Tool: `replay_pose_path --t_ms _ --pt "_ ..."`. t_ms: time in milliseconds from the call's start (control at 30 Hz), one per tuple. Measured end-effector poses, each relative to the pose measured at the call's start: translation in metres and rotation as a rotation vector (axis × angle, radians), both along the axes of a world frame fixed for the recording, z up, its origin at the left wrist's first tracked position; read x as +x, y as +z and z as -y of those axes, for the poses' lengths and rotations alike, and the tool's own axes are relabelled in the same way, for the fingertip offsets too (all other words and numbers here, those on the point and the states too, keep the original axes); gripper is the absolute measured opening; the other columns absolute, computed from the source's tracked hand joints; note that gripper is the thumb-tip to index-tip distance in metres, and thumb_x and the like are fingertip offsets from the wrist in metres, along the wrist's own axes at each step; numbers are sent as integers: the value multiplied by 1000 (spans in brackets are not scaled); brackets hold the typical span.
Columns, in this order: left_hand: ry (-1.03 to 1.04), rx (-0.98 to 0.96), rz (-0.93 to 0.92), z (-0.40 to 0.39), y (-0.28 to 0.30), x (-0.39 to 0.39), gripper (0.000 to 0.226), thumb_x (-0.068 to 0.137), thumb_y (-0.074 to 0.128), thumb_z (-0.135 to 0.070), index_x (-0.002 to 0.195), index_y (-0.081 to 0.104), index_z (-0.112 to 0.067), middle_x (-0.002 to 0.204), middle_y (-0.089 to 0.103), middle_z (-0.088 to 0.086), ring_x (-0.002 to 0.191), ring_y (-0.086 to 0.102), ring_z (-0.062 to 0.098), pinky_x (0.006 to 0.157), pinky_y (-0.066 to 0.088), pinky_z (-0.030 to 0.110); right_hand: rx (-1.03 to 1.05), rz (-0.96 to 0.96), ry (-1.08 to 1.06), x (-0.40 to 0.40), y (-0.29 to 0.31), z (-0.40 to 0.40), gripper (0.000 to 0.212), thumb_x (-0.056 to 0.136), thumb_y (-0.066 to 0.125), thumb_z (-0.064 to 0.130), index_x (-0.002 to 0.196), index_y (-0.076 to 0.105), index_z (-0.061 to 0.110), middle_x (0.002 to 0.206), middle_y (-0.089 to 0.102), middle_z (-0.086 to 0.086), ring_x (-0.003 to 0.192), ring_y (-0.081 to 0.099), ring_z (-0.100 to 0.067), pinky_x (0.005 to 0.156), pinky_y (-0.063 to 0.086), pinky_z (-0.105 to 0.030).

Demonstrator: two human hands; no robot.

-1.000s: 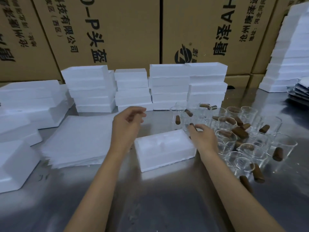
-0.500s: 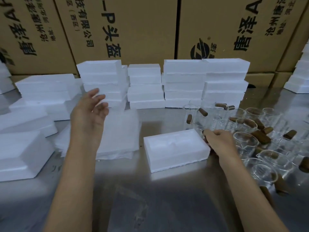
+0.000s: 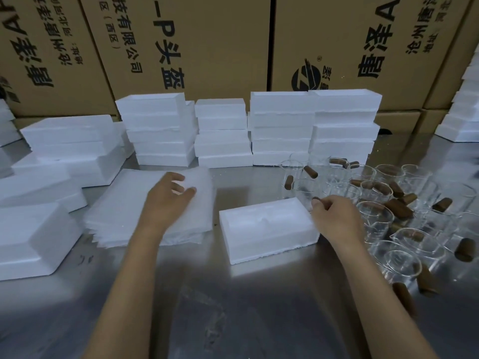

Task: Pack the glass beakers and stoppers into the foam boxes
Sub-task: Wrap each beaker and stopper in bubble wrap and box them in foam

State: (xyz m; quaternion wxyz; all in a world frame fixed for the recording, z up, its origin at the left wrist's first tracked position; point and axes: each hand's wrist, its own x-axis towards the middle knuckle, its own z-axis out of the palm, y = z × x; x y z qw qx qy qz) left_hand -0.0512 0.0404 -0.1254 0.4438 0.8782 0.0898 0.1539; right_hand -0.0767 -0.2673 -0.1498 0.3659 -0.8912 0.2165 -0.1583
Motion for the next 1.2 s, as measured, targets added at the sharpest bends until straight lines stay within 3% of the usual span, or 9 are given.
replay_pose_path --t_ms 67,300,433,567,667,733,867,1000,1200 --pt "-8 175 17 7 -6 1 20 89 70 -32 103 65 -19 100 60 -1 94 56 18 80 40 27 -94 31 -24 -3 4 -3 24 98 52 35 86 63 17 74 59 3 72 53 -22 64 35 -31" --pt "77 191 159 8 -2 -4 16 92 59 -7 80 65 -14 97 62 0 85 54 16 79 36 25 -156 271 -46 -9 12 -10 23 100 50 33 104 63 15 83 61 1 74 50 -21 66 36 -32" --pt "33 134 252 18 7 -5 18 96 49 -1 88 61 -13 105 57 0 103 54 20 88 38 24 263 416 130 -11 22 -20 18 101 52 28 105 66 16 85 62 6 83 58 -16 65 40 -25" --pt "-99 -13 233 38 17 -14 24 100 49 -9 84 57 -25 96 56 -13 81 52 -13 65 35 -1 680 461 342 -21 33 -42 17 103 51 21 102 65 11 68 57 5 55 47 -6 53 36 -19" --pt "-205 -121 200 51 18 -18 19 101 50 -15 89 61 -25 89 58 -17 66 51 -18 57 36 -2 778 503 502 -28 36 -55 18 104 49 20 107 62 8 67 55 2 50 42 -4 45 33 -14" --pt "-251 -206 179 57 18 -20 20 102 49 -19 89 63 -26 85 60 -15 65 52 -16 58 37 -1 690 528 569 -30 36 -60 13 103 50 18 106 60 12 69 55 6 56 45 -5 52 37 -17" --pt "-191 -368 234 63 19 -21 20 103 50 -24 89 65 -25 84 62 -11 68 53 -6 61 39 3 131 538 545 -30 28 -58 12 100 53 20 102 58 31 79 62 23 72 56 -2 67 42 -23" --pt "-131 -335 413 72 26 -29 19 101 52 -21 85 60 -27 84 59 -16 71 52 -12 65 38 2 -303 446 482 -32 19 -58 8 98 50 29 101 57 31 89 64 15 81 59 -11 64 39 -30" --pt "-323 -200 534 103 26 -48 15 98 56 -15 87 60 -25 86 65 -17 87 61 3 74 43 10 -219 416 372 -27 13 -63 12 98 51 35 97 61 27 71 58 14 68 56 -13 58 34 -28"
